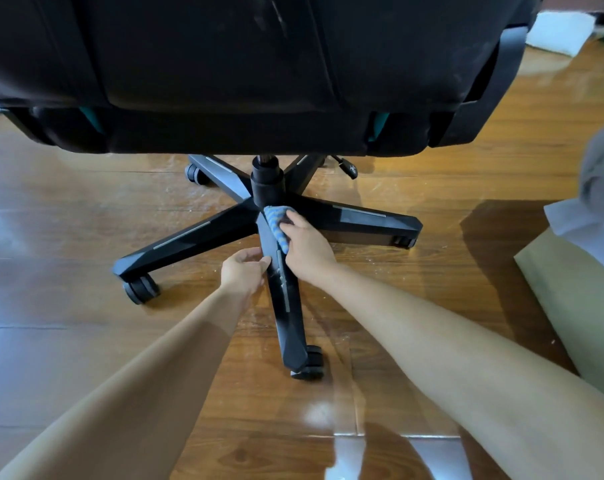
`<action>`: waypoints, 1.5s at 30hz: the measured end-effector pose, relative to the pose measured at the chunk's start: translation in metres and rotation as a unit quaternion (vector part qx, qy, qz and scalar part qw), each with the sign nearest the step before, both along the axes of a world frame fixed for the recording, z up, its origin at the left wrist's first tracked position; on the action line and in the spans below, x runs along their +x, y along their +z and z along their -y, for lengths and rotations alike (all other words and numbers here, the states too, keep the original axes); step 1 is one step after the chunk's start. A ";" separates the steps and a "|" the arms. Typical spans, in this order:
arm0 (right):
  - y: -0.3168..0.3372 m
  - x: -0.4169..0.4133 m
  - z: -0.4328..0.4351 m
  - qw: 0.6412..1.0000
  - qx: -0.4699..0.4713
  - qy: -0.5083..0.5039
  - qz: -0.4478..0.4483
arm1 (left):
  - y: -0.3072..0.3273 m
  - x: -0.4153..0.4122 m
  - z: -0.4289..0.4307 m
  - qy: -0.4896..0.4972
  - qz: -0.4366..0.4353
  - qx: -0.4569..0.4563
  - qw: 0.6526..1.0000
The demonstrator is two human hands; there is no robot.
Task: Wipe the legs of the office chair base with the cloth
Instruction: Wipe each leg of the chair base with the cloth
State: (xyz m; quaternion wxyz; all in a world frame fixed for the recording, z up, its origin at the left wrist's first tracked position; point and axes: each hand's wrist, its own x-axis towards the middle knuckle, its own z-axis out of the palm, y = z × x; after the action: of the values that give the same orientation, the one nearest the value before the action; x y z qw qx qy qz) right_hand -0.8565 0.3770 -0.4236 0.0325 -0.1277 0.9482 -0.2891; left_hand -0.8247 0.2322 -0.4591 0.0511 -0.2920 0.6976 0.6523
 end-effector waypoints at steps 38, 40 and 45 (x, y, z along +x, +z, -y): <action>-0.027 0.072 -0.004 0.997 -0.006 -0.001 -0.077 | -0.019 0.049 -0.003 0.033 0.064 0.156 0.985; -0.038 0.103 -0.018 0.994 -0.007 0.044 -0.096 | -0.018 0.052 -0.002 0.028 0.061 0.170 0.983; -0.051 0.155 -0.061 0.966 0.042 0.205 -0.155 | -0.021 0.053 -0.006 0.021 0.083 0.166 0.982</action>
State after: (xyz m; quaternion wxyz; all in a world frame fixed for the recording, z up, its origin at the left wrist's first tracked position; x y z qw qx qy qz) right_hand -0.7020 0.4376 -0.4748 -0.0509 -0.3612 0.9063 -0.2133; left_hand -0.7716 0.2385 -0.4800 0.1430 -0.3469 0.5667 0.7335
